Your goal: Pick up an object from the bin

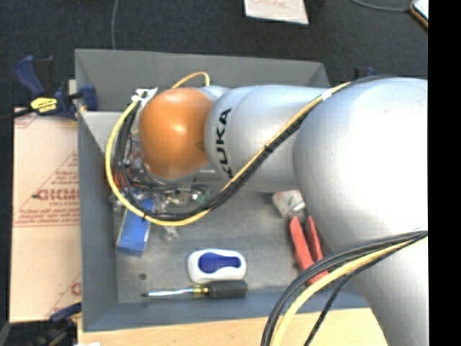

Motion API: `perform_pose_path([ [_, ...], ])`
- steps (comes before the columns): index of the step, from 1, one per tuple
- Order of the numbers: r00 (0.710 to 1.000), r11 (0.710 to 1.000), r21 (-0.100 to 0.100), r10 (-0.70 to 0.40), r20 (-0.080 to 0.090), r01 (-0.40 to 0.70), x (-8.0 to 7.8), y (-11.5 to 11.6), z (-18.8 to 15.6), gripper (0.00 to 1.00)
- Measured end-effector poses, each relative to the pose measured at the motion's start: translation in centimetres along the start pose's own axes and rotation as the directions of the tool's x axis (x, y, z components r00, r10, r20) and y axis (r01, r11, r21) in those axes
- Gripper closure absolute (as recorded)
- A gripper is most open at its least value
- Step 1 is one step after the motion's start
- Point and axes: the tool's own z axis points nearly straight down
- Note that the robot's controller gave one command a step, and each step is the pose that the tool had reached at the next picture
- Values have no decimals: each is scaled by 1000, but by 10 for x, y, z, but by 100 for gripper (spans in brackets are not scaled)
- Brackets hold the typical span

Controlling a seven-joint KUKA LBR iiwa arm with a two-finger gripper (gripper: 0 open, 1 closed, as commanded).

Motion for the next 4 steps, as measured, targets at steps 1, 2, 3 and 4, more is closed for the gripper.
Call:
perform_pose_path([
  [1, 1000, 1000, -4, 1, -3, -1, -10, 17, -1, 100],
  [2, 1000, 1000, -4, 1, -3, -1, -10, 17, -1, 100],
  [3, 1000, 1000, -9, 2, -9, -2, -8, 19, -14, 100],
  [4, 1000, 1000, -3, 5, -1, -5, -10, 17, -42, 100],
])
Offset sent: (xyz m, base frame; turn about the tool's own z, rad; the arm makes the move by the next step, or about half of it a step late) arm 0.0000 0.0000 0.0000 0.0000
